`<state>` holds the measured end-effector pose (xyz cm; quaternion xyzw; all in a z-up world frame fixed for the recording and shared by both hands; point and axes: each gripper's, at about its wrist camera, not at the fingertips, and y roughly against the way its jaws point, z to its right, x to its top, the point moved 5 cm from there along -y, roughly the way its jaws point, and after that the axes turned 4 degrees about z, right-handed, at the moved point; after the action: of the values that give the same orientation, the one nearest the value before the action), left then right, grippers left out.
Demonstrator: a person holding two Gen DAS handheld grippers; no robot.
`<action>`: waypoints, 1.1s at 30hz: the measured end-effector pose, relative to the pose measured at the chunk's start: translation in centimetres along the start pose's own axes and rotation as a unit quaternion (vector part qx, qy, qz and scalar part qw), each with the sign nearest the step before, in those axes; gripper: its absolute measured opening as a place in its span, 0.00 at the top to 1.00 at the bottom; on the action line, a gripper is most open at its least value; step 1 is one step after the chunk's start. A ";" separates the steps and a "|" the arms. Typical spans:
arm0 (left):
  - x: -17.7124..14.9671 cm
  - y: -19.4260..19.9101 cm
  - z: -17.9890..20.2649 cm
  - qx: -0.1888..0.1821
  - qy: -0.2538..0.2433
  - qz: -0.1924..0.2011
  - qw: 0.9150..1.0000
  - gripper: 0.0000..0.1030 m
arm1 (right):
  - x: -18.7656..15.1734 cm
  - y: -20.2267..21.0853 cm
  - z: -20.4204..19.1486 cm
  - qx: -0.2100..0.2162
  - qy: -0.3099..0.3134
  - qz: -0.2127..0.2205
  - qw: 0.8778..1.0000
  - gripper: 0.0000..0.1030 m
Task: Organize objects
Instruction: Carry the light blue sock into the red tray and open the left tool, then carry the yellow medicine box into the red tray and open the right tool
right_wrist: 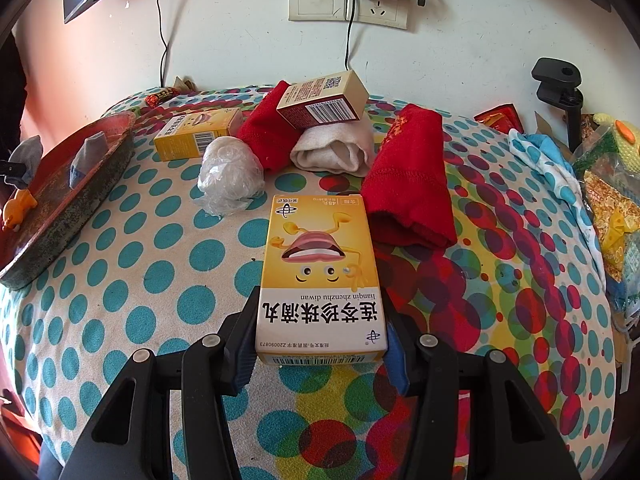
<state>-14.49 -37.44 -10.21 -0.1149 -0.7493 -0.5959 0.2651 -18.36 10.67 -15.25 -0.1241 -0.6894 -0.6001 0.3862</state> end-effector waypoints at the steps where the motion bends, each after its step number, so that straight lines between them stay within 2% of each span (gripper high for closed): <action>1: 0.1 -0.5 -0.3 0.001 0.001 -0.003 1.000 0.86 | 0.0 0.0 0.0 0.000 0.000 0.000 1.000 0.52; 8: -0.1 -1.8 -1.1 0.014 -0.015 -0.015 1.000 0.83 | 0.0 0.0 0.0 0.000 0.000 0.000 1.000 0.52; 11: -0.7 -1.5 -1.2 0.034 -0.028 -0.012 0.999 0.69 | 0.0 0.0 0.0 -0.001 0.000 0.000 1.000 0.52; 13: -1.0 -1.2 -1.5 0.045 -0.027 -0.012 0.999 0.52 | 0.0 0.0 -0.1 -0.001 0.000 0.000 1.000 0.52; 21: -3.0 2.3 -2.5 0.034 0.016 0.001 0.999 0.46 | 0.0 0.0 0.0 -0.001 -0.001 0.000 1.000 0.52; 25: -4.8 4.9 -1.8 0.021 0.022 0.017 0.999 0.45 | 0.0 0.0 0.0 -0.001 -0.004 0.000 1.000 0.53; 29: -7.2 6.7 -0.9 0.001 0.038 0.018 0.999 0.45 | 0.0 0.2 -0.1 -0.014 -0.004 -0.002 1.000 0.53; 33: -9.4 7.8 0.5 -0.016 0.032 0.018 0.999 0.44 | -0.2 0.7 -0.6 -0.025 0.006 -0.008 1.000 0.53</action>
<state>-3.02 -33.52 -8.78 -0.1137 -0.7284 -0.6067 0.2974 -17.54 10.37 -14.91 -0.1245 -0.6729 -0.6209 0.3823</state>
